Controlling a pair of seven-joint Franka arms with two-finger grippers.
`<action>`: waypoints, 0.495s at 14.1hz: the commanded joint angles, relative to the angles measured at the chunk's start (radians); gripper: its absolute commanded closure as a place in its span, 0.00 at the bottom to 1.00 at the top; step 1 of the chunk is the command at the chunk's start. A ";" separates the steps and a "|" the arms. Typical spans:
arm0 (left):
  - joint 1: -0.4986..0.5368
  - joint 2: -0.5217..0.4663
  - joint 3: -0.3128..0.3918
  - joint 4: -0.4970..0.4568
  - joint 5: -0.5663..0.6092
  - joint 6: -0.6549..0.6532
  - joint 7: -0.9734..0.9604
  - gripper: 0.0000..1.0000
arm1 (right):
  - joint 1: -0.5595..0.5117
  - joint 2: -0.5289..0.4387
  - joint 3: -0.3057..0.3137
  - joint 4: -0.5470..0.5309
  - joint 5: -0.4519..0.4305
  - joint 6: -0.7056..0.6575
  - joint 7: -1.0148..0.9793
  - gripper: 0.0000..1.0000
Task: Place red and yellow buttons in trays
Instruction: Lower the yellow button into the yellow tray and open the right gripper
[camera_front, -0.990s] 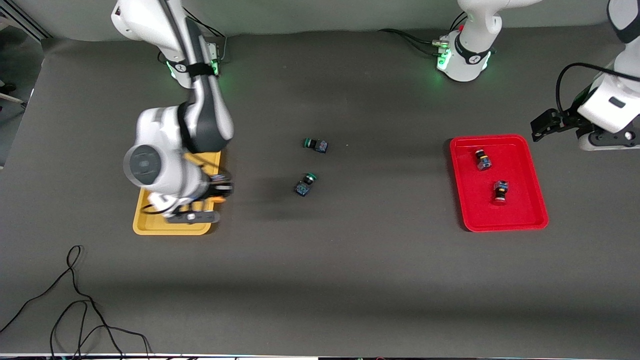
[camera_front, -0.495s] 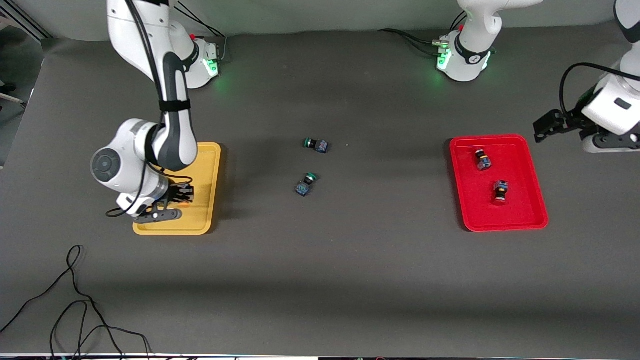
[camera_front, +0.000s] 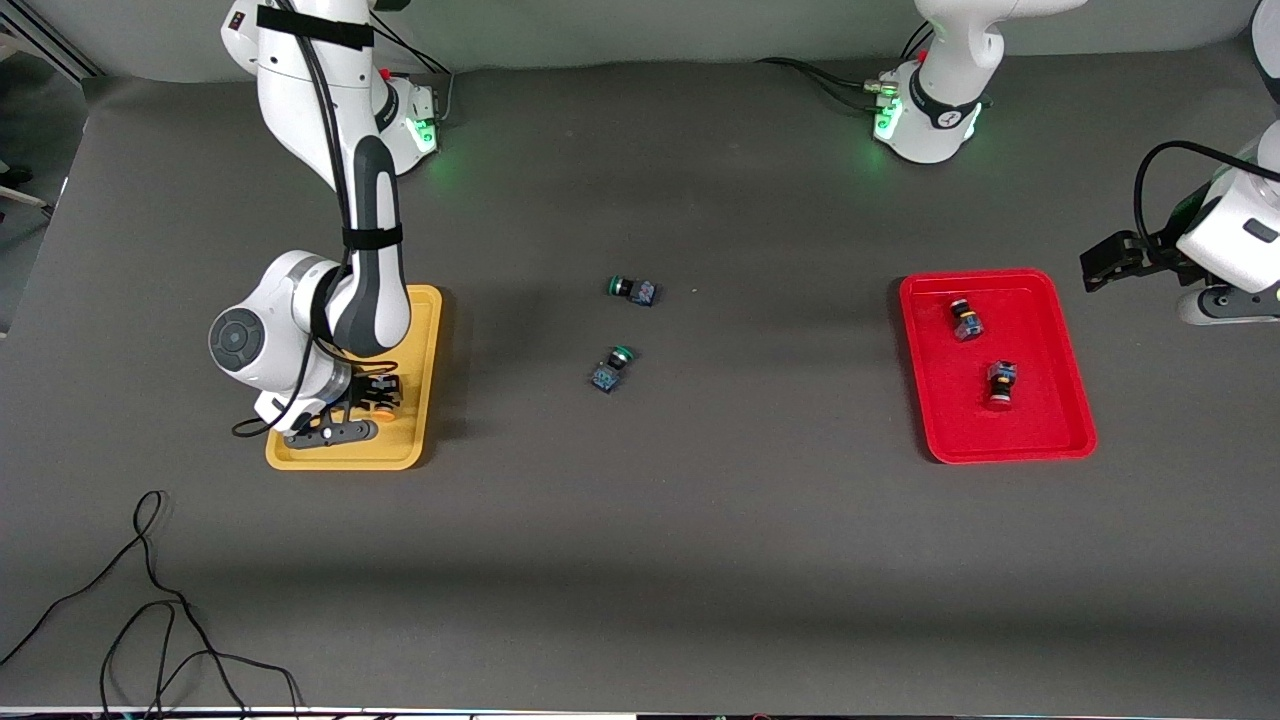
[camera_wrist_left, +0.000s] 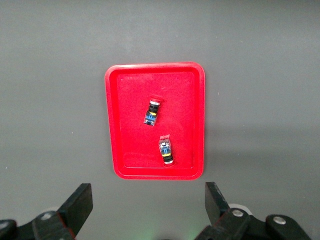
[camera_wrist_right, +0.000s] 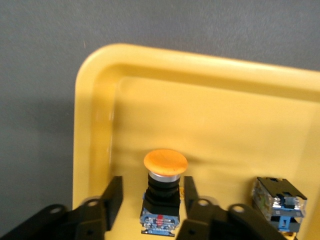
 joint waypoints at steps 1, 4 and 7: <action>-0.017 -0.016 0.009 0.013 0.007 -0.016 -0.020 0.00 | 0.022 -0.030 -0.065 0.048 0.002 -0.098 0.044 0.00; -0.017 -0.076 0.009 -0.055 0.004 0.009 -0.022 0.00 | 0.065 -0.039 -0.166 0.207 -0.136 -0.294 0.185 0.00; -0.014 -0.084 0.010 -0.067 -0.009 0.010 -0.022 0.00 | 0.105 -0.051 -0.272 0.324 -0.164 -0.480 0.233 0.00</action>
